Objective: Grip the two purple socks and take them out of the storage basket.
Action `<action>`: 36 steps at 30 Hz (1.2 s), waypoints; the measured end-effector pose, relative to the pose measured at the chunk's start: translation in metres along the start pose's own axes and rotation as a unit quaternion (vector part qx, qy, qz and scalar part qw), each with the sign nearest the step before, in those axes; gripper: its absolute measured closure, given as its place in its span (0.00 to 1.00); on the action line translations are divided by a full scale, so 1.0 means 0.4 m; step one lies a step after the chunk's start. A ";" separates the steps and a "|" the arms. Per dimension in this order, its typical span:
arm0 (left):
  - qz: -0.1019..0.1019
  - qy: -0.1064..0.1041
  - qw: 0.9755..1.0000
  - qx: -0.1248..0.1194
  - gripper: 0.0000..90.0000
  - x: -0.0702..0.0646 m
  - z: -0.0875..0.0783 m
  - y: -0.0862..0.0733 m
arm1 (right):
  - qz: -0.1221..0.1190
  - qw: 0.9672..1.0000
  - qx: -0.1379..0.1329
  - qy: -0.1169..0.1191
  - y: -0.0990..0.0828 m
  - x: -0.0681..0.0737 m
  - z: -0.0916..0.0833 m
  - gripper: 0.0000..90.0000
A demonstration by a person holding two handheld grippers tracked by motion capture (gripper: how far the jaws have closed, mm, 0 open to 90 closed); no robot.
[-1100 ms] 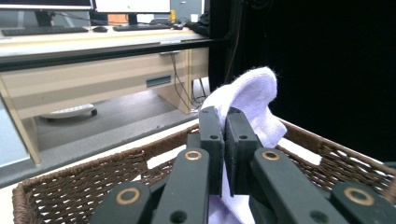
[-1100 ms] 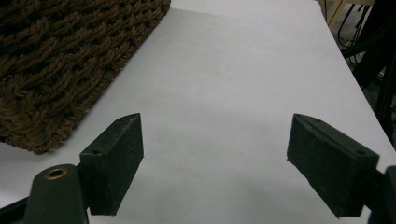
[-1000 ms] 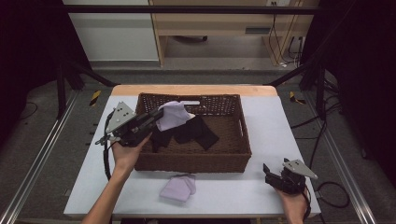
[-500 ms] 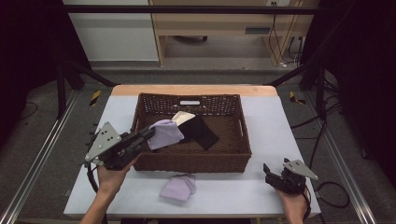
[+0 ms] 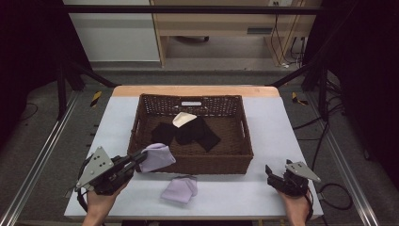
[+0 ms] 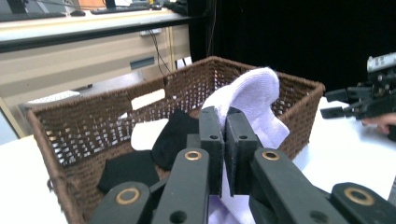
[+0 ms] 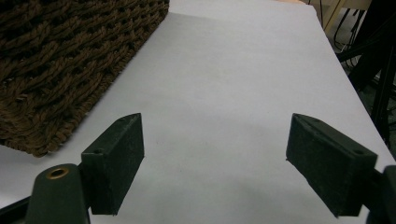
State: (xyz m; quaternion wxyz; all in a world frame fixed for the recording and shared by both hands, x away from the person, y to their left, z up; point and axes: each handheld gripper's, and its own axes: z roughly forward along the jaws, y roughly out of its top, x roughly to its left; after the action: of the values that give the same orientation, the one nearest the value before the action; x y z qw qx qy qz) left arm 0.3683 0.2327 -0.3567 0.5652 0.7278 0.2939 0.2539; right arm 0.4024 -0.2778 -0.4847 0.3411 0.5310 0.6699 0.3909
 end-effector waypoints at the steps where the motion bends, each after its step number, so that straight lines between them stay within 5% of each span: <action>1: -0.002 -0.002 1.000 0.004 0.95 -0.002 0.000 -0.009 | 0.000 1.000 0.000 0.000 0.000 0.000 0.000 0.22; 14: -0.023 -0.005 0.997 0.076 0.95 -0.009 0.029 -0.121 | -0.003 1.000 -0.003 0.002 0.000 0.000 -0.001 0.22; 19: -0.029 -0.005 0.994 0.106 0.95 -0.007 0.043 -0.163 | -0.005 1.000 -0.001 0.001 0.000 0.001 -0.001 0.22; 24: -0.027 -0.002 0.988 0.149 0.95 -0.008 0.076 -0.202 | -0.008 1.000 -0.001 0.001 0.000 0.004 -0.001 0.22; 30: -0.020 0.003 0.984 0.177 0.94 0.001 0.102 -0.235 | -0.015 1.000 0.004 0.000 0.000 0.007 0.002 0.21; 36: -0.036 0.010 0.984 0.175 0.82 0.015 0.101 -0.242 | -0.017 1.000 0.006 0.000 0.001 0.007 0.002 0.21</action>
State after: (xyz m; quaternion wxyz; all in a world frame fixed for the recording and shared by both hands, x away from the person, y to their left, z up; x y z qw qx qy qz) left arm 0.3872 0.2278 -0.4598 0.4346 0.8022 0.3651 0.1853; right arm 0.4027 -0.2748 -0.4851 0.3448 0.5214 0.6811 0.3813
